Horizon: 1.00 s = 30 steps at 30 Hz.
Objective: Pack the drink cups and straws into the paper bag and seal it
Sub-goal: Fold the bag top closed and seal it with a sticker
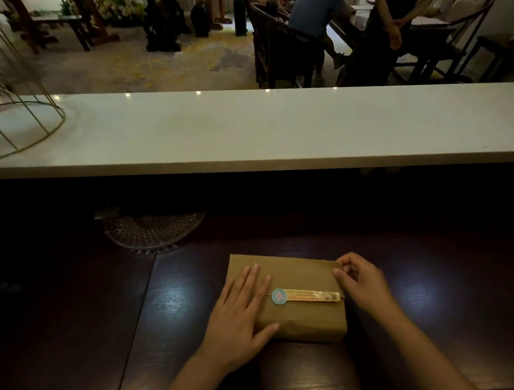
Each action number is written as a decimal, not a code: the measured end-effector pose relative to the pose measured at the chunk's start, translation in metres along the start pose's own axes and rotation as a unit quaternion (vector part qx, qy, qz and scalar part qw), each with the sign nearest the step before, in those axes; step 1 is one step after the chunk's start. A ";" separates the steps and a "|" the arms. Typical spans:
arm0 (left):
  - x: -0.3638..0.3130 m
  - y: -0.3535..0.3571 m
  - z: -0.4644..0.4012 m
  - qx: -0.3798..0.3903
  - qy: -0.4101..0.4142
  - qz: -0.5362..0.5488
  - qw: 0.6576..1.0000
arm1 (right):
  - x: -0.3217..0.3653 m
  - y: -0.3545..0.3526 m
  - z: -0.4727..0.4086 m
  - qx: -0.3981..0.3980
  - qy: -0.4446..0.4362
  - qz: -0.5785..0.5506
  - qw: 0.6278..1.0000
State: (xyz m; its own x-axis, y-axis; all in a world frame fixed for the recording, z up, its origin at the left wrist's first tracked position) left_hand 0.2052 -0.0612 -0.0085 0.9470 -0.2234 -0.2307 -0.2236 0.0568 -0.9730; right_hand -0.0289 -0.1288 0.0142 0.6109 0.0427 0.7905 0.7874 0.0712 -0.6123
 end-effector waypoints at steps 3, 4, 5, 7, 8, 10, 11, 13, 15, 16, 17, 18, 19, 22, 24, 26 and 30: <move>0.002 0.001 0.006 0.009 -0.005 0.010 1.000 | 0.003 0.003 -0.005 -0.009 -0.002 0.029 1.000; 0.002 0.001 0.008 0.011 -0.004 0.017 1.000 | 0.005 0.003 -0.007 -0.018 0.001 0.028 0.999; 0.002 0.002 0.010 0.011 -0.003 0.025 1.000 | 0.005 0.003 -0.009 -0.027 0.008 0.025 0.999; 0.002 0.003 0.012 0.013 -0.004 0.039 0.999 | 0.005 0.003 -0.012 -0.042 0.025 0.016 0.999; 0.001 0.004 0.012 0.013 -0.004 0.043 0.999 | 0.005 0.003 -0.013 -0.047 0.032 0.013 0.998; 0.000 0.003 0.012 0.007 -0.001 0.049 0.999 | 0.003 0.003 -0.013 -0.060 0.045 0.009 0.997; -0.002 0.002 0.012 0.004 0.002 0.052 0.999 | 0.004 0.002 -0.011 -0.071 0.049 0.009 0.996; -0.005 0.000 0.013 0.003 0.011 0.040 0.999 | 0.005 0.004 -0.006 -0.096 0.050 0.008 0.994; -0.008 -0.001 0.014 -0.004 0.017 0.015 1.000 | 0.004 0.007 0.003 -0.113 0.055 0.003 0.992; -0.009 -0.001 0.014 -0.006 0.019 0.012 1.000 | 0.004 0.008 0.007 -0.124 0.061 0.005 0.990; -0.010 0.000 0.014 -0.006 0.023 0.009 1.000 | 0.005 0.008 0.013 -0.140 0.061 0.013 0.988; -0.011 0.000 0.013 -0.005 0.027 0.004 1.000 | 0.008 0.007 0.018 -0.163 0.045 0.043 0.985; -0.012 0.001 0.013 -0.003 0.031 -0.004 1.000 | 0.015 0.008 0.024 -0.185 0.009 0.112 0.976; -0.012 0.004 0.012 0.012 0.035 -0.015 0.999 | 0.044 0.042 0.045 -0.158 -0.134 0.342 0.916; -0.012 0.006 0.012 0.019 0.035 -0.011 0.999 | 0.052 0.080 0.060 -0.070 -0.169 0.351 0.919; -0.013 0.008 0.011 0.021 0.035 -0.007 0.999 | 0.051 0.102 0.070 -0.011 -0.147 0.334 0.931; -0.013 0.010 0.010 0.016 0.042 0.004 0.999 | 0.050 0.100 0.072 0.003 -0.153 0.328 0.932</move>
State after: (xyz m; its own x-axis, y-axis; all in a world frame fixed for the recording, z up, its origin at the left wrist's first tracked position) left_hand 0.1927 -0.0476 -0.0147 0.9228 -0.3027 -0.2385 -0.2213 0.0904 -0.9710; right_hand 0.0741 -0.0477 -0.0065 0.9080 0.3606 0.2134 0.2526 -0.0647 -0.9654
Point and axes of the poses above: each hand's wrist, its own z-axis away from the middle knuckle, its own y-axis out of the palm, x = y × z, the point moved 6 cm from there along -z, towards the middle knuckle, and after that the axes turned 7 degrees about -y, right-handed, at the moved point
